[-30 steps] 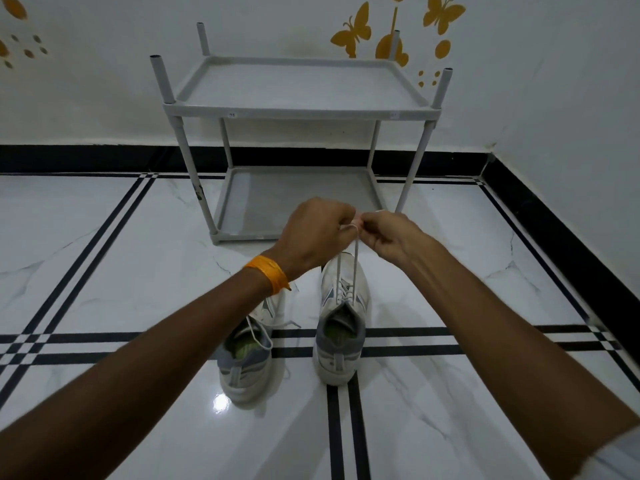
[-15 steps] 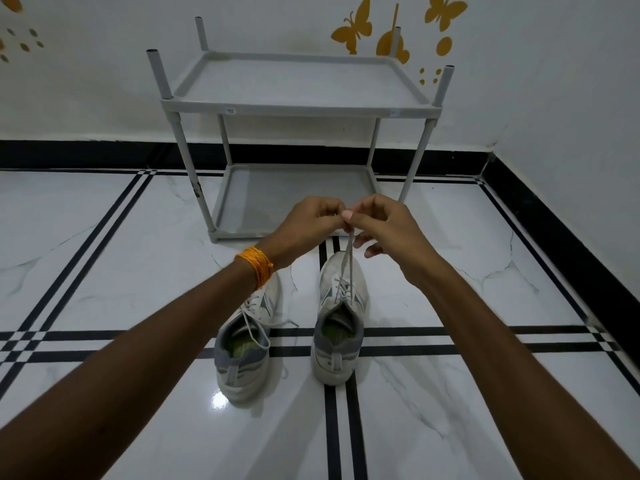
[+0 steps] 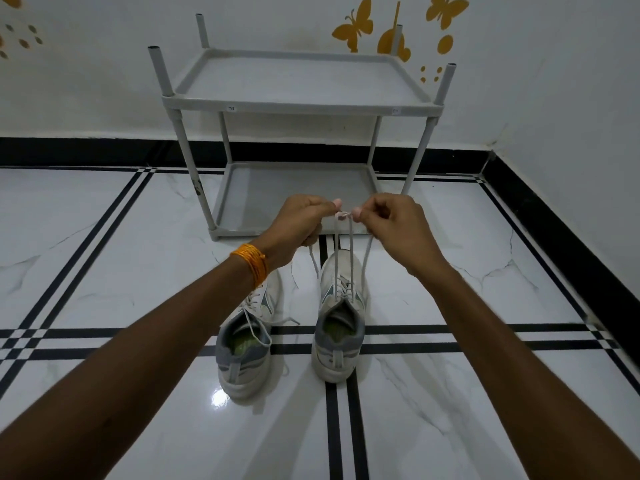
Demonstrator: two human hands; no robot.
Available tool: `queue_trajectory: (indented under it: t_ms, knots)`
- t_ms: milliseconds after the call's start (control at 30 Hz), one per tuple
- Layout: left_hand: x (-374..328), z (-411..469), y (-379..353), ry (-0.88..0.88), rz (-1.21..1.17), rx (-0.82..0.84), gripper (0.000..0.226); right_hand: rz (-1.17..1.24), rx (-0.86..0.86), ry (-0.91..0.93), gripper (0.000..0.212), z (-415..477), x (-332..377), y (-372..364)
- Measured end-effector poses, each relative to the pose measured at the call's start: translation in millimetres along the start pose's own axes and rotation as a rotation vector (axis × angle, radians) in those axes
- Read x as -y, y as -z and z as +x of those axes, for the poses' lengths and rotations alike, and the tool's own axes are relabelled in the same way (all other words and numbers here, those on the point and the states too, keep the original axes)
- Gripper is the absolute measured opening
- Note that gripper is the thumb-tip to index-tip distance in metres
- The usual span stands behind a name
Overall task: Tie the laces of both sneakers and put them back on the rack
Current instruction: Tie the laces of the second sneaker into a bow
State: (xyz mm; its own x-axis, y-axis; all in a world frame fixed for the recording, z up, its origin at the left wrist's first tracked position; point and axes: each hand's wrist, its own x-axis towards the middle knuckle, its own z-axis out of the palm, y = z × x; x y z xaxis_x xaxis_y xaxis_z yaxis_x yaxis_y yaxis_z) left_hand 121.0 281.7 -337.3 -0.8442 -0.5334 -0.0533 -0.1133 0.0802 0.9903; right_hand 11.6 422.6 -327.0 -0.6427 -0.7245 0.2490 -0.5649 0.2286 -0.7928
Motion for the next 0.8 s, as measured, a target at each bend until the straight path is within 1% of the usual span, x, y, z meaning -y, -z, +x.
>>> queue_trajectory:
  t_ms: [33,67,133,200,300,367,400,433,533,567,600,633,700,733,767,800]
  knots:
    - [4,2,4,0.007,0.042,-0.066,0.010,0.002,-0.020,-0.031,0.019,2,-5,5]
    - [9,4,9,0.014,0.128,-0.147,0.005,-0.005,-0.051,-0.067,0.017,3,-12,12]
    - [24,3,21,-0.029,0.404,-0.312,0.018,-0.057,-0.104,-0.169,0.014,2,-36,26]
    - [45,-3,37,-0.071,0.657,-0.375,0.020,-0.141,-0.123,-0.299,0.017,-5,-69,38]
    - [88,-16,66,0.020,0.879,-0.419,0.017,-0.337,-0.185,-0.493,0.022,-25,-125,50]
    - [112,-27,81,0.093,1.005,-0.415,0.015,-0.477,-0.270,-0.634,0.023,-46,-153,52]
    - [122,-32,84,0.123,1.072,-0.381,0.014,-0.542,-0.293,-0.685,0.023,-57,-164,49]
    - [130,-36,85,0.150,1.148,-0.331,0.016,-0.596,-0.278,-0.711,0.024,-68,-174,42]
    - [143,-41,76,0.188,1.370,-0.167,0.035,-0.743,-0.052,-0.710,0.025,-92,-181,13]
    - [141,-39,72,0.188,1.414,-0.157,0.042,-0.785,0.000,-0.676,0.030,-93,-178,4]
    - [135,-36,65,0.176,1.433,-0.180,0.048,-0.795,0.009,-0.621,0.036,-91,-171,-5]
    - [128,-31,56,0.143,1.427,-0.220,0.053,-0.758,-0.030,-0.539,0.041,-87,-160,-14]
    - [113,-20,29,-0.025,1.386,-0.261,0.052,-0.574,-0.095,-0.377,0.045,-74,-133,-35]
    - [108,-17,12,-0.104,1.345,-0.226,0.048,-0.452,-0.057,-0.352,0.044,-68,-122,-45]
    - [106,-16,-5,-0.143,1.260,-0.163,0.043,-0.323,0.011,-0.380,0.041,-63,-112,-55]
    - [107,-17,-21,-0.114,1.149,-0.084,0.038,-0.211,0.085,-0.445,0.035,-62,-104,-63]
